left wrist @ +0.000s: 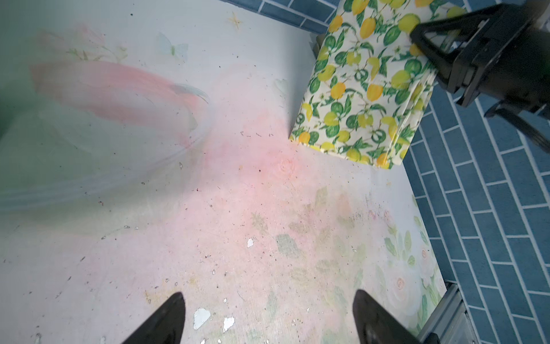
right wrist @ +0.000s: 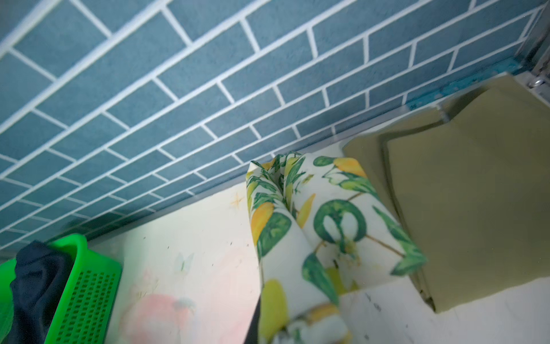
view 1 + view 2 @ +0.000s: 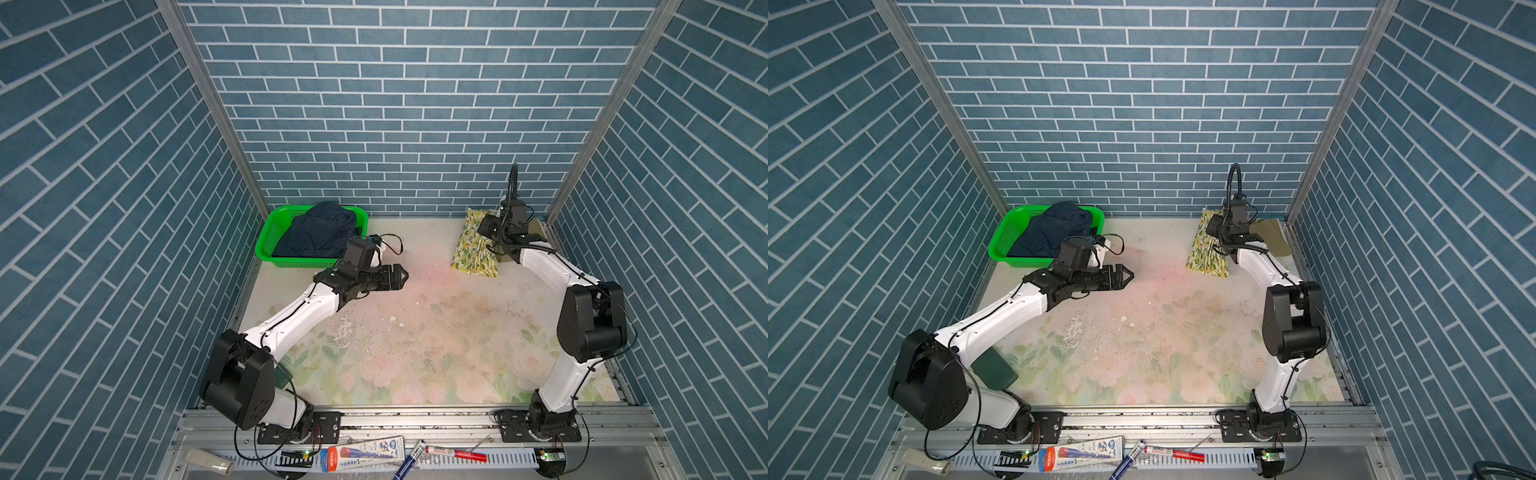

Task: Fold and stack skirts
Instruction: Place the skirt on the skirt.

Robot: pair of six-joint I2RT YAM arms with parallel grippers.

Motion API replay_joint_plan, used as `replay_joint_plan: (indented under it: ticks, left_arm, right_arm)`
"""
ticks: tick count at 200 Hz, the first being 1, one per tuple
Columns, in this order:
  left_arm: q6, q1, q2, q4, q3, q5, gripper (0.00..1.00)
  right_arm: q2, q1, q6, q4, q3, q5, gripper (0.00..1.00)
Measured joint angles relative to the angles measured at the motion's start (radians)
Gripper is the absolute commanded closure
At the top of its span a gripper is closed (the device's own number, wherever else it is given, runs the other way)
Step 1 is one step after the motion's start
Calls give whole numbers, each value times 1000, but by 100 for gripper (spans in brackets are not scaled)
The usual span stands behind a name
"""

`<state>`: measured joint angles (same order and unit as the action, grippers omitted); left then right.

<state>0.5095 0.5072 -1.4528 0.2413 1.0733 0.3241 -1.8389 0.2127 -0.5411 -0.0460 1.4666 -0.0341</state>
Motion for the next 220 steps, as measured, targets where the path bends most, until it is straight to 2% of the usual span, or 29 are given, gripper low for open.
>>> replay_joint_plan:
  ticks: [59,112,170,220]
  left_arm:
    - [7,0,-31,-32,-2,21,13]
    - [7,0,-34,-41,-6,18,13]
    - [6,0,-42,-45,-6,10,13]
    - [6,0,-42,-45,-6,2,13]
  right_arm:
    - [-129,-98,-68,56,180,-69,100]
    - [-172,-168,-275,213,189,-178,100]
    - [-220,-208,-487,396,77,-339,100]
    - [-261,-235,-599,349,-35,-372,100]
